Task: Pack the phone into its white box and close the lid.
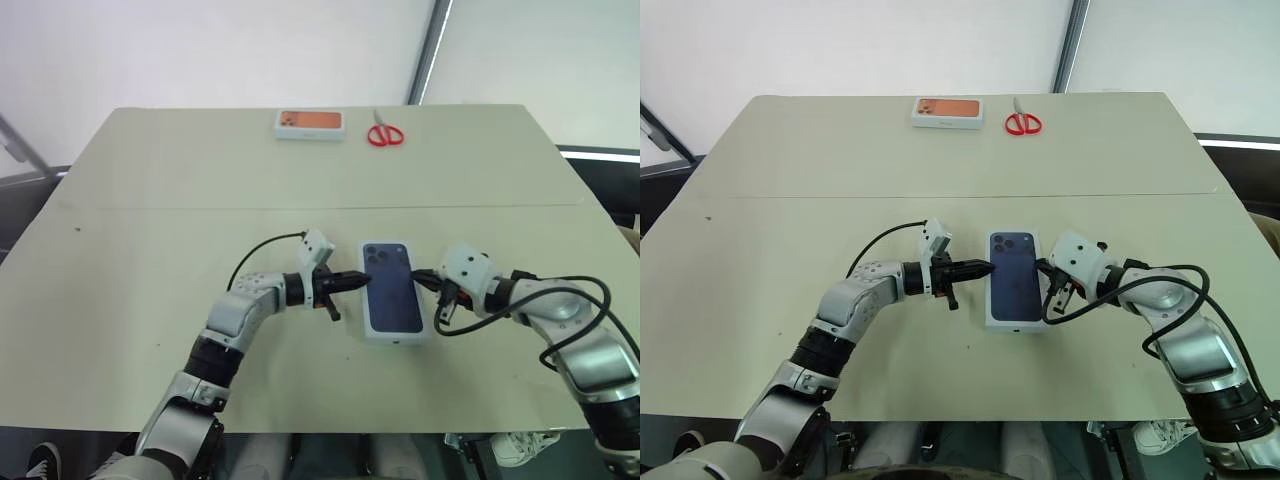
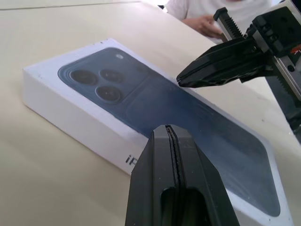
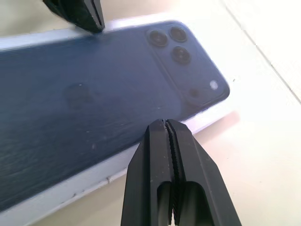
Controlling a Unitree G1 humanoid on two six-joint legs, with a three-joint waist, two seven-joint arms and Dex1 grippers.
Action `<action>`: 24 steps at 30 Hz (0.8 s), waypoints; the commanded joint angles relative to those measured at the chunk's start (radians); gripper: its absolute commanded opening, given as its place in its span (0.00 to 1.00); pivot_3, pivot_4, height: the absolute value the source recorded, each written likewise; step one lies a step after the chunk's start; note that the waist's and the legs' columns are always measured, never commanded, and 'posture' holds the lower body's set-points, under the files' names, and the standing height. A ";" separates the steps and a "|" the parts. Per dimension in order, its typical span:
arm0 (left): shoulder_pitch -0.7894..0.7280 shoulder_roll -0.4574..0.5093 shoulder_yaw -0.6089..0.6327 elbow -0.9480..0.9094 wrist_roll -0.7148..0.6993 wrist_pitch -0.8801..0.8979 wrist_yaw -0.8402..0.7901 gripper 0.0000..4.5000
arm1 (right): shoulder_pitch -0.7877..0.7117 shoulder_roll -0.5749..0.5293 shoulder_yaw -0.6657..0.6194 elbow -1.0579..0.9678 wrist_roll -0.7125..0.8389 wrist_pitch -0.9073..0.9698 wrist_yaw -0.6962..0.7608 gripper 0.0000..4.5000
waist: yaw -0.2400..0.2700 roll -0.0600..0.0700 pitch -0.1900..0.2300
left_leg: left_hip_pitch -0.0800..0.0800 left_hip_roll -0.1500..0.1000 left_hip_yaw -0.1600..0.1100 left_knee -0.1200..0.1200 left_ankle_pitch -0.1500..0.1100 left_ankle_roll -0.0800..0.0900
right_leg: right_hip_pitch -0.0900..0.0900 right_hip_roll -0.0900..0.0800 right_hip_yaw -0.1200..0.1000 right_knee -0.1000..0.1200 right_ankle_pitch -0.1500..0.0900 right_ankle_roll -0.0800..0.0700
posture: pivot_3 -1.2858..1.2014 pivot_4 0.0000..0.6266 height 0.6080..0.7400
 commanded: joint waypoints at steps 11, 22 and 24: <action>-0.116 -0.049 -0.039 0.291 0.165 -0.221 0.047 0.00 | -0.086 0.036 0.139 0.142 -0.163 -0.028 -0.088 0.01 | -0.001 0.000 -0.001 | 0.000 -0.001 0.000 0.000 0.000 0.000 | -0.001 0.000 0.000 0.000 0.000 0.000 | 0.52 0.24 1.00; 0.021 0.032 -0.048 0.054 0.092 -0.126 -0.112 0.00 | 0.111 -0.054 0.010 -0.070 0.019 0.010 0.097 0.01 | 0.002 -0.001 -0.002 | 0.006 0.000 -0.003 0.000 -0.001 0.001 | 0.010 0.000 -0.003 -0.004 -0.001 0.001 | 0.52 0.24 1.00; 0.035 0.056 -0.024 0.026 0.079 -0.109 -0.116 0.00 | 0.112 -0.058 -0.021 -0.080 0.038 0.030 0.089 0.01 | -0.001 -0.001 -0.002 | 0.007 0.000 -0.003 0.000 -0.001 0.002 | 0.012 0.000 -0.003 -0.006 -0.001 0.001 | 0.52 0.24 1.00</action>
